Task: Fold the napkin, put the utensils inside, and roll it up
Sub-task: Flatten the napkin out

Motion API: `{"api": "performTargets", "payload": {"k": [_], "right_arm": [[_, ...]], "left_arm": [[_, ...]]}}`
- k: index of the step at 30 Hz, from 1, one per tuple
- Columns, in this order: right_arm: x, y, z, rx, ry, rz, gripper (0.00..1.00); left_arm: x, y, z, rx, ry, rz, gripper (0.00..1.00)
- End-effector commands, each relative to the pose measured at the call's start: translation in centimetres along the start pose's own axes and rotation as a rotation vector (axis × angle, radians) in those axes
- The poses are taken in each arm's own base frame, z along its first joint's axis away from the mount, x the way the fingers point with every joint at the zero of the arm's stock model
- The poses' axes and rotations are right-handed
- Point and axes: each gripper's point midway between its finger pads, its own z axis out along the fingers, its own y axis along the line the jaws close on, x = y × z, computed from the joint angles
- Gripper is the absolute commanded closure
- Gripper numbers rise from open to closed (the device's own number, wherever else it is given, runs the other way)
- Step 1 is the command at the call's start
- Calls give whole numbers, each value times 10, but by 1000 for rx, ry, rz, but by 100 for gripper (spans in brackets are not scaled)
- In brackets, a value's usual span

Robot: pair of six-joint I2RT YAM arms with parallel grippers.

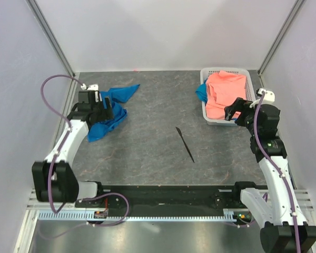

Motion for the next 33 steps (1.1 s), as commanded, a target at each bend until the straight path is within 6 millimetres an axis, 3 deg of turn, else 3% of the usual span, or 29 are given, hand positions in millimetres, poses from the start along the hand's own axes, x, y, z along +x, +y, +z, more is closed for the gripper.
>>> {"api": "performTargets", "payload": {"k": [1,3,4,8,14,17,18,20,21,24,26,29,32,33], "right_arm": [[-18,14,0,-53,-48,-14,2],[-15,23,-1,-81,-39,-25,2],[-14,24,-2,-86,-39,-28,2],[-10,25,-1,-87,-25,-33,2],[-8,25,0,-81,-18,-38,2],[-8,24,1,-79,-9,-41,2],[-7,24,2,-77,-5,-42,2],[-8,26,2,-84,-1,-47,2],[-6,28,3,-95,5,-51,2],[-4,36,5,-129,22,-69,4],[-4,43,6,-153,29,-81,5],[2,64,10,-203,59,-100,7],[16,94,16,-257,104,-110,9],[32,116,16,-303,147,-109,9]], "left_arm": [[8,35,19,-177,88,39,16],[8,38,25,-178,104,21,16],[10,51,32,-213,120,4,16],[13,72,47,-279,154,-10,18],[12,74,76,-255,179,-23,23],[10,76,85,-257,187,-19,41],[10,75,87,-249,186,-19,54],[10,74,86,-237,186,-25,69],[9,69,86,-210,185,-31,82],[-6,52,78,-130,143,-52,98],[-12,41,72,-87,123,-62,98],[-22,2,55,55,88,-62,98],[-25,-47,34,210,70,-26,98],[-24,-62,27,276,72,-30,98]]}}
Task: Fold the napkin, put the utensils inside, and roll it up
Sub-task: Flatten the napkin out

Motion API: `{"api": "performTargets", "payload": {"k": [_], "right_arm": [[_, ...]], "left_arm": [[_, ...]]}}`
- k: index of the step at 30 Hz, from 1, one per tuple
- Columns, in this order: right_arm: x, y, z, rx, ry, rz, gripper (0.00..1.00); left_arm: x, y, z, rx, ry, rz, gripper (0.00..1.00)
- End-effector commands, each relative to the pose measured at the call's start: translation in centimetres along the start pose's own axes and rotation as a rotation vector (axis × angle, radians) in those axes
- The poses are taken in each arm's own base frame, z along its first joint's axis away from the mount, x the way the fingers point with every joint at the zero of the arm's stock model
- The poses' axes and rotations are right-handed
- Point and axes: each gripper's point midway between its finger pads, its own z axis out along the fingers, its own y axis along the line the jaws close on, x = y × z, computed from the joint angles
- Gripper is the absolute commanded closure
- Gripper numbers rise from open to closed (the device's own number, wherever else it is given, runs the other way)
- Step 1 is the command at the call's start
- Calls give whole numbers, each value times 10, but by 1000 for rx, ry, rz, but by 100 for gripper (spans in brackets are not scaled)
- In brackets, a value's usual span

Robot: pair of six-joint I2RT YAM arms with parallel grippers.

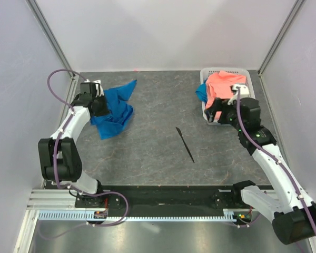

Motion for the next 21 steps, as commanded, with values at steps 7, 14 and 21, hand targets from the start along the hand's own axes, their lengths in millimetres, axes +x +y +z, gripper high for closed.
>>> {"api": "performTargets", "payload": {"k": [7,14,21], "right_arm": [[61,155,44,-302,138,30,10],[126,208,81,-362,263,75,12],[151,212,110,-348,285,89,17]], "left_arm": [[-19,-131,-91,530,-146,39,98],[-17,-141,-106,597,-142,28,98],[-19,-143,-112,610,-153,32,98]]}}
